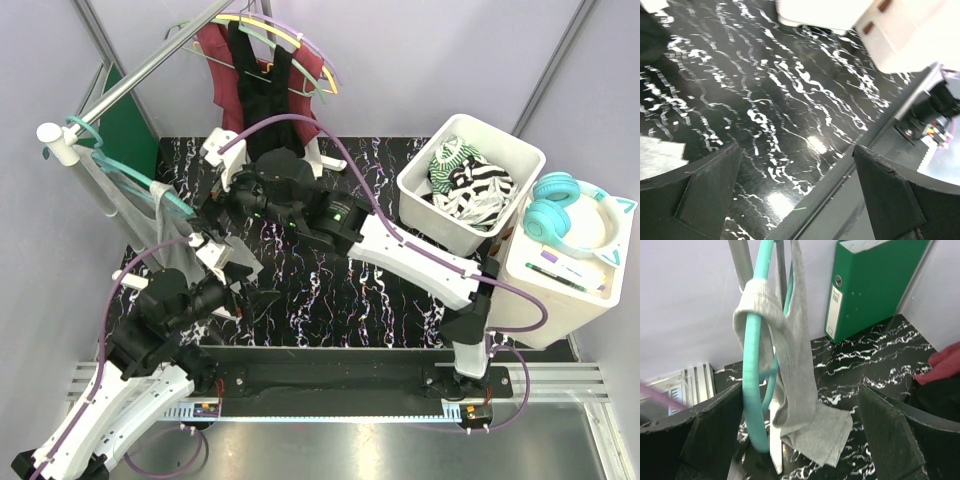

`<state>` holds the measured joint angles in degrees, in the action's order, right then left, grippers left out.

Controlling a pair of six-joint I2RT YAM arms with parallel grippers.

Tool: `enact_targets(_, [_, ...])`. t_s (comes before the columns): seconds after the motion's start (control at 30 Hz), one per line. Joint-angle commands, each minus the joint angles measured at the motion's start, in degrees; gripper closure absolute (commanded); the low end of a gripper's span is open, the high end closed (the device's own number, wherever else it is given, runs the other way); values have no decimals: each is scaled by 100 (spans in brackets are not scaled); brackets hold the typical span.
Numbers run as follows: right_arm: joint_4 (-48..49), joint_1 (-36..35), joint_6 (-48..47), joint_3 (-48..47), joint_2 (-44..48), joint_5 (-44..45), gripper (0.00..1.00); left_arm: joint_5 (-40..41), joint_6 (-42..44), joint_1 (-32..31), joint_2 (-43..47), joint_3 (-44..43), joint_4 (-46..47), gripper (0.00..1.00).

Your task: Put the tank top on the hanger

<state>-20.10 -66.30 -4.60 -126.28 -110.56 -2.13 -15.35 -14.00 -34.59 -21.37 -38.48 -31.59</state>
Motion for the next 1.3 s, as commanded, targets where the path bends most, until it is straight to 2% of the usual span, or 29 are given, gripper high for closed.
enact_targets(0.0, [759, -41, 240, 655, 912, 178, 0, 805, -103, 5, 132, -72, 57, 1])
enact_targets(0.17, [1805, -23, 416, 2357, 2184, 308, 0, 920, -138, 5, 212, -81, 22, 1])
enact_targets(0.3, [1887, -23, 425, 3309, 2960, 897, 0, 877, -129, 5, 229, -89, 22, 1])
enact_targets(0.4, [1782, 152, 634, 4100, 3479, 1662, 0, 841, -120, 5, 238, -107, 22, 1])
enact_targets(0.47, [1589, 450, 1055, 4748, 3882, 1795, 0, 841, -112, 14, 247, -107, 13, 1])
enact_targets(0.6, [1421, 1547, 1725, 5972, 4683, 1654, 0, 885, -112, 13, 256, -107, 22, 1])
enact_targets(0.73, [1114, 1998, 2006, 7131, 5674, 1944, 0, 955, -112, 5, 282, -116, 4, 1])
enact_targets(1.03, [104, 2148, 2578, 8566, 7231, 2639, 0, 1254, -121, 5, 431, -133, -5, 1])
enact_targets(1.27, [-223, 2148, 2614, 8919, 7742, 2744, 0, 1473, -112, 5, 519, -125, 4, 1])
